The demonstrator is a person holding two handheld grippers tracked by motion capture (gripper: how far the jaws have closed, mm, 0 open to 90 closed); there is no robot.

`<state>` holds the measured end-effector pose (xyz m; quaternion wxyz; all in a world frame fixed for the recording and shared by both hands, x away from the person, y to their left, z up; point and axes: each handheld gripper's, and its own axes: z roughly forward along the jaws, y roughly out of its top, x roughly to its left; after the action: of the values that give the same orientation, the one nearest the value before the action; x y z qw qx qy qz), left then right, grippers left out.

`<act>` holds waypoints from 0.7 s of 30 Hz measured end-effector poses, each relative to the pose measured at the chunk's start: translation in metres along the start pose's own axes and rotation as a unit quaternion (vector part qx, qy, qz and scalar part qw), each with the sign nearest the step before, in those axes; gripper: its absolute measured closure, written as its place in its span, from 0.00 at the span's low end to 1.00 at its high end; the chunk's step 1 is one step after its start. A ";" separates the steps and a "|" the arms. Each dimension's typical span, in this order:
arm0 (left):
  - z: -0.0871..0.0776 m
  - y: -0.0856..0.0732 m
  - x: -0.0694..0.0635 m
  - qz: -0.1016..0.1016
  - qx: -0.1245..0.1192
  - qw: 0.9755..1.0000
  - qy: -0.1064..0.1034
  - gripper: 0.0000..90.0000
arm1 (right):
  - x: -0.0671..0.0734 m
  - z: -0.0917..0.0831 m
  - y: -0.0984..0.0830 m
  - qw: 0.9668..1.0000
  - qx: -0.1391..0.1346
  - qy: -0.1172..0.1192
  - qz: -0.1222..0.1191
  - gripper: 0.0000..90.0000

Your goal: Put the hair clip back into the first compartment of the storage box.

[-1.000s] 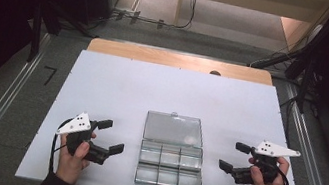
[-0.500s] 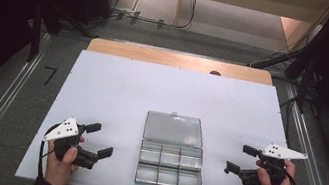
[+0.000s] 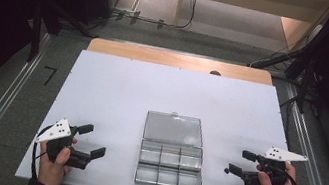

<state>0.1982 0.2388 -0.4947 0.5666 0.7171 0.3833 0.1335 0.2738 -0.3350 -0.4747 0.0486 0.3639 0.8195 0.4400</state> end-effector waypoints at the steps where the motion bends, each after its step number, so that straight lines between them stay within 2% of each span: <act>1: 0.000 0.000 0.000 0.001 0.000 1.000 0.001 0.02 | 0.000 0.000 -0.001 1.000 0.003 0.000 -0.001 0.17; 10: -0.001 -0.003 0.004 -0.007 0.000 1.000 0.002 0.02 | 0.001 0.006 -0.008 1.000 0.023 -0.005 0.001 0.32; 16: 0.001 -0.003 0.003 -0.004 0.006 1.000 0.000 0.02 | 0.002 0.009 -0.009 1.000 0.030 -0.008 0.004 0.44; 19: 0.001 -0.004 0.003 -0.006 0.008 1.000 0.001 0.02 | 0.002 0.010 -0.010 0.999 0.030 -0.007 0.010 0.55; 21: 0.001 -0.004 0.004 -0.006 0.006 1.000 0.001 0.02 | 0.002 0.010 -0.010 0.999 0.029 -0.004 0.013 0.58</act>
<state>0.1999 0.2408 -0.4996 0.5625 0.7182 0.3889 0.1285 0.2708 -0.3303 -0.4884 0.0356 0.3772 0.8271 0.4152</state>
